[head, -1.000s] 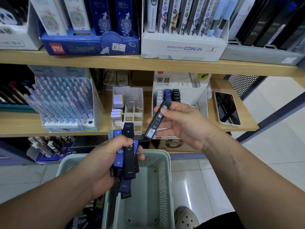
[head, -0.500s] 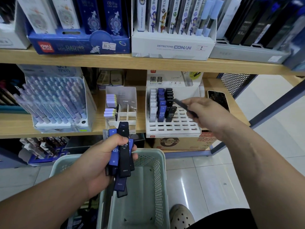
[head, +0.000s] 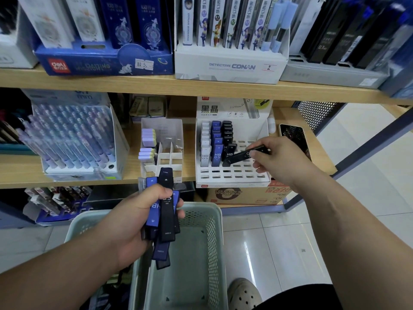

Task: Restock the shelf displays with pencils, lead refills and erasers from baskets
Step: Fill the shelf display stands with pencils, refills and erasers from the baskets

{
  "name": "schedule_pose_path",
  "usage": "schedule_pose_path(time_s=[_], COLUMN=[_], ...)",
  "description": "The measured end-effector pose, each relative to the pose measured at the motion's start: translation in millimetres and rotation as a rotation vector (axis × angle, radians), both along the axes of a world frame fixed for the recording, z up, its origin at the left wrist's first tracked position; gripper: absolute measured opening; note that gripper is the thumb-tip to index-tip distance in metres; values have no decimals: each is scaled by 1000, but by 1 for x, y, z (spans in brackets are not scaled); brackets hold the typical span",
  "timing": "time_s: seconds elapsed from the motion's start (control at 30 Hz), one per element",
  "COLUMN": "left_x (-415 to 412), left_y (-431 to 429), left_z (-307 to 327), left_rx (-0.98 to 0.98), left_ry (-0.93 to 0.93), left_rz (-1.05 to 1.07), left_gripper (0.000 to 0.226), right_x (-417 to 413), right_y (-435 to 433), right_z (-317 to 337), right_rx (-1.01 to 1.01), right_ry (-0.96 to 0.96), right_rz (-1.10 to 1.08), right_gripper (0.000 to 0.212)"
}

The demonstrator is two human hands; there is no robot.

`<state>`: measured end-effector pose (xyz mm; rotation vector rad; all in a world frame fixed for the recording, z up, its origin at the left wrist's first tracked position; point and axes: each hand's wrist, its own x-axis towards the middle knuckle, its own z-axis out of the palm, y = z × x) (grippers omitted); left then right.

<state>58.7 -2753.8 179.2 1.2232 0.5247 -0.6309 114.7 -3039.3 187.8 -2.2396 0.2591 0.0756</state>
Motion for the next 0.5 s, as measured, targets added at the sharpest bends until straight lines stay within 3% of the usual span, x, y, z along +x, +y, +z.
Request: schedule_pose_path(time_s=[0.13, 0.3, 0.5], left_x=[1, 1, 0], left_y=[1, 4, 3], left_z=[-1, -1, 0], left_rx=[6, 1, 2], left_ry=[2, 6, 6], left_rz=[-10, -17, -6], left_gripper=[19, 24, 25], right_x=[1, 5, 7], right_y=[7, 17, 18], right_z=[-2, -4, -7], right_rx=[-83, -110, -122], right_ry=[-55, -229, -295], right_rz=[43, -64, -44], right_gripper=[12, 24, 12])
